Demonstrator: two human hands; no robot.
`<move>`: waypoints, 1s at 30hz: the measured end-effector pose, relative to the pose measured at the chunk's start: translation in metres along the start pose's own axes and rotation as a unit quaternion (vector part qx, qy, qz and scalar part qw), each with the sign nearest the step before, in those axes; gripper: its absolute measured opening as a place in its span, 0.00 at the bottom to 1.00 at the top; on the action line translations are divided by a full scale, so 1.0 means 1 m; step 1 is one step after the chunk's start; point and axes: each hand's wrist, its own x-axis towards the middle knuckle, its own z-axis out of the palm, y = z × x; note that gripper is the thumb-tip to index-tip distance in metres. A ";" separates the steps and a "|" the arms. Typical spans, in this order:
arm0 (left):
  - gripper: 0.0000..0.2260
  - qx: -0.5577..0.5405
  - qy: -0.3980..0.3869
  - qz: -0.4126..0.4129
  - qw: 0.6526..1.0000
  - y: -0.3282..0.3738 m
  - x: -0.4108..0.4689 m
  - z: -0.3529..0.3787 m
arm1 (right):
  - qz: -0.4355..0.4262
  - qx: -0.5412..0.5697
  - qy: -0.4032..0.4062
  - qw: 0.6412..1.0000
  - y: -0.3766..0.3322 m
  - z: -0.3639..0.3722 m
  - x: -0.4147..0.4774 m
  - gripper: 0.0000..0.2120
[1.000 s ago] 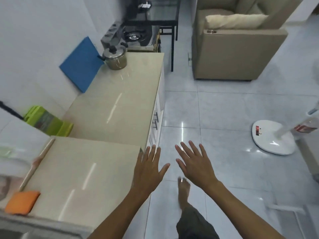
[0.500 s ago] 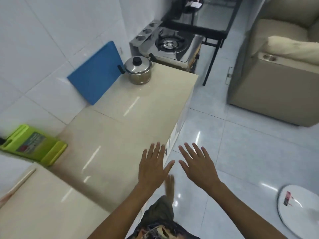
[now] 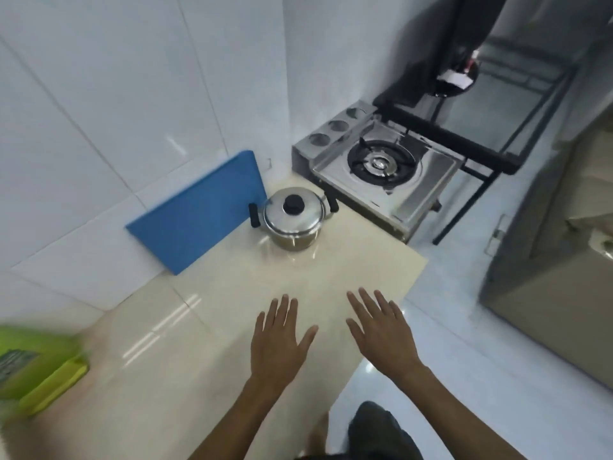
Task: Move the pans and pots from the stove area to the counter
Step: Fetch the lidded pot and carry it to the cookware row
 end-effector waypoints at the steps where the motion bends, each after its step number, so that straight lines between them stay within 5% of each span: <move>1: 0.40 -0.004 0.003 -0.022 1.000 -0.002 0.020 -0.003 | -0.007 0.000 0.007 1.000 0.010 -0.002 0.026 0.32; 10: 0.31 0.002 0.033 -0.235 0.971 -0.019 0.180 -0.039 | -0.052 0.085 -0.006 0.995 0.076 -0.015 0.235 0.33; 16: 0.29 -0.011 0.011 -0.304 0.952 -0.008 0.259 -0.053 | -0.061 0.166 -0.018 0.984 0.093 -0.009 0.327 0.30; 19: 0.27 -0.081 -0.010 -0.369 0.926 -0.013 0.279 -0.061 | -0.068 0.206 -0.031 0.976 0.093 0.000 0.351 0.30; 26: 0.12 -0.042 0.018 -0.388 0.920 -0.036 0.311 -0.065 | -0.008 0.349 -0.050 0.936 0.091 0.017 0.368 0.35; 30: 0.10 -0.114 0.050 -0.411 0.903 -0.045 0.314 -0.065 | -0.010 0.365 -0.058 0.929 0.097 0.024 0.374 0.35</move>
